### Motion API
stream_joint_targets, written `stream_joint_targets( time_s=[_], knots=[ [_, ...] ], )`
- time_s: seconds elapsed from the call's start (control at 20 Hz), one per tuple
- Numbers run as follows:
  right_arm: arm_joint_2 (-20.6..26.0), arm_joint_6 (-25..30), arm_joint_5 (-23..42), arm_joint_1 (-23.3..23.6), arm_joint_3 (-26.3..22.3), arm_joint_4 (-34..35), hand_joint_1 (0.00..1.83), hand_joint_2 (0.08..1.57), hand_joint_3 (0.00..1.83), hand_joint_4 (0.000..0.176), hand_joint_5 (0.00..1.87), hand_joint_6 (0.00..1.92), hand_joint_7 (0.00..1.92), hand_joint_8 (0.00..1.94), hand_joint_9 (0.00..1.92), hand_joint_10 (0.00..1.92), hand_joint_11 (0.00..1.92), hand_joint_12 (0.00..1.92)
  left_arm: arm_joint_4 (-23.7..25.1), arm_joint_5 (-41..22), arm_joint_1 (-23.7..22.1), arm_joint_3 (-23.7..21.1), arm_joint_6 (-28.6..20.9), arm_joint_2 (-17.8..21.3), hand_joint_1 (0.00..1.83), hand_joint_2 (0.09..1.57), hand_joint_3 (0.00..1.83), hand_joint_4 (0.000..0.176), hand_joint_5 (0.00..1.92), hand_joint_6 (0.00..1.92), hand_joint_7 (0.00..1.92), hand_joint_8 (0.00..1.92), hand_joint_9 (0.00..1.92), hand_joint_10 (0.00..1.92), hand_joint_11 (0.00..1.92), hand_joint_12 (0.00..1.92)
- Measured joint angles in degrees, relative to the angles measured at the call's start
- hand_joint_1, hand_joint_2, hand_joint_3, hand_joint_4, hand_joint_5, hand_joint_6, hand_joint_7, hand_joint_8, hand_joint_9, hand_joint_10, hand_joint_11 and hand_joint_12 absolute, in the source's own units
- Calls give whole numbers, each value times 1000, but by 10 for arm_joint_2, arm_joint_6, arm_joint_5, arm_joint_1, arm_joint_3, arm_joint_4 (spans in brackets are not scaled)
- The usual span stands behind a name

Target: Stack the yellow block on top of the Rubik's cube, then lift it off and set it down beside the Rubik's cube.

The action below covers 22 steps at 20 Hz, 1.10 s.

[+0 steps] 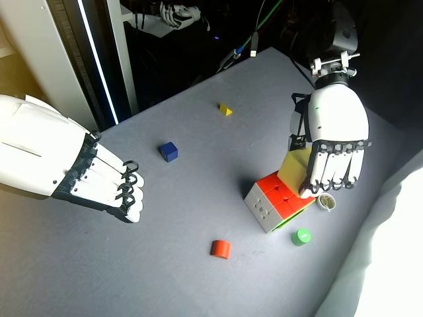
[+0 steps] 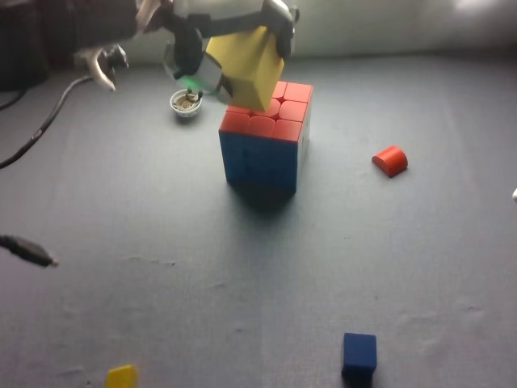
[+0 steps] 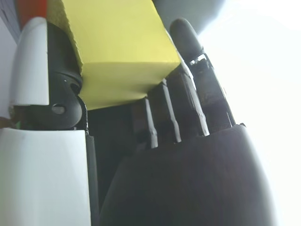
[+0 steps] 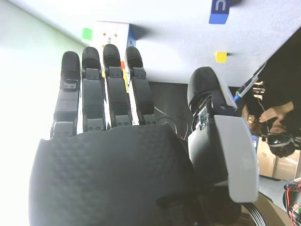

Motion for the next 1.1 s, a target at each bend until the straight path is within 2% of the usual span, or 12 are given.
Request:
stream_joint_targets(
  time_s=[0.05,0.25,0.35,0.6,0.75,0.8,1.0,1.1],
  knots=[
    [0,0,0,0,0,0,0,1342,0,0,302,1,292,3,240,2,0,471,2,5,-1,4,0,-2,1350,1192,1,0,824,1051,865,1256,691,1486,410,1184],
    [0,0,0,0,0,0,0,1351,1,0,276,0,270,1,216,0,0,432,11,21,-1,7,0,-4,1350,1191,0,0,857,1005,852,1282,682,1484,402,1185],
    [0,0,0,0,0,0,0,1352,1,0,293,3,301,6,246,8,0,494,14,21,-1,5,0,-7,1351,1190,0,0,850,1004,860,1273,683,1487,400,1182],
    [0,0,0,0,0,0,0,1361,2,0,288,4,289,2,232,3,0,478,13,26,0,-2,0,-19,1347,1196,0,0,844,1058,839,1276,672,1501,382,1220],
    [0,0,0,0,0,0,0,1361,1,0,293,3,301,4,240,5,0,442,13,27,4,-7,0,-19,1355,1180,0,0,864,982,881,1249,704,1452,420,1185],
    [0,0,0,0,0,0,0,1358,0,0,301,4,308,4,251,7,0,516,13,26,6,-7,0,-19,1353,1182,0,0,869,978,863,1269,703,1456,415,1190],
    [0,0,0,0,0,0,0,1361,0,0,317,2,320,2,258,3,0,528,17,7,6,-7,0,-20,1353,1184,0,0,851,1011,866,1249,703,1474,444,1182],
    [0,0,0,0,-1,0,0,1360,0,0,330,7,333,6,270,7,0,536,17,-10,8,-9,0,-23,1348,1198,0,0,836,1029,837,1300,675,1505,412,1213]
  ],
)
